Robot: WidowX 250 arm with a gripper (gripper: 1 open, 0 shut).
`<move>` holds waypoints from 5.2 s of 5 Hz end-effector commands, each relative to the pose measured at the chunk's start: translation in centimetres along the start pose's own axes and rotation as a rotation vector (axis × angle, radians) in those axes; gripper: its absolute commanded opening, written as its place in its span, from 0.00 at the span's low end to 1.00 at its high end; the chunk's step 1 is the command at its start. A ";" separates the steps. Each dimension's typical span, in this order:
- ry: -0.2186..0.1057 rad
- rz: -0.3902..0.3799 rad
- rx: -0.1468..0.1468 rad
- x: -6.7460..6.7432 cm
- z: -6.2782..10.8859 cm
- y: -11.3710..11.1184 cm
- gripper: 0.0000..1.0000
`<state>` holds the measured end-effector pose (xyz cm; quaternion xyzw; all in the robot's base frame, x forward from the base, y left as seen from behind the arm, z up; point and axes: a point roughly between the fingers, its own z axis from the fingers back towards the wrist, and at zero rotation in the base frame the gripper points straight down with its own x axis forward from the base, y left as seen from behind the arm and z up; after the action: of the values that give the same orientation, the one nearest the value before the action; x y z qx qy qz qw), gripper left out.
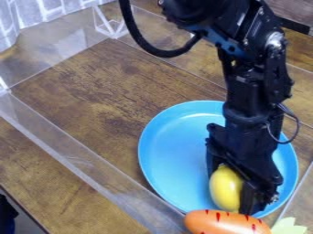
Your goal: Remove the lemon from the blue tray and put it on the table
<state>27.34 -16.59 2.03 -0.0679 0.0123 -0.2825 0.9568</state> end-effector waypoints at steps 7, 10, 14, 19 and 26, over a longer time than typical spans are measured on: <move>0.038 -0.009 0.059 -0.6 1.6 0.7 0.00; 0.046 -0.011 0.081 -0.8 2.6 1.0 0.00; 0.050 -0.023 0.106 -1.3 3.7 1.5 0.00; 0.068 0.008 0.193 -2.8 9.3 4.5 0.00; 0.103 0.156 0.207 -11.0 8.6 13.5 0.00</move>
<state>25.63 2.09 7.80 0.0448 0.0515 -0.2026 0.9769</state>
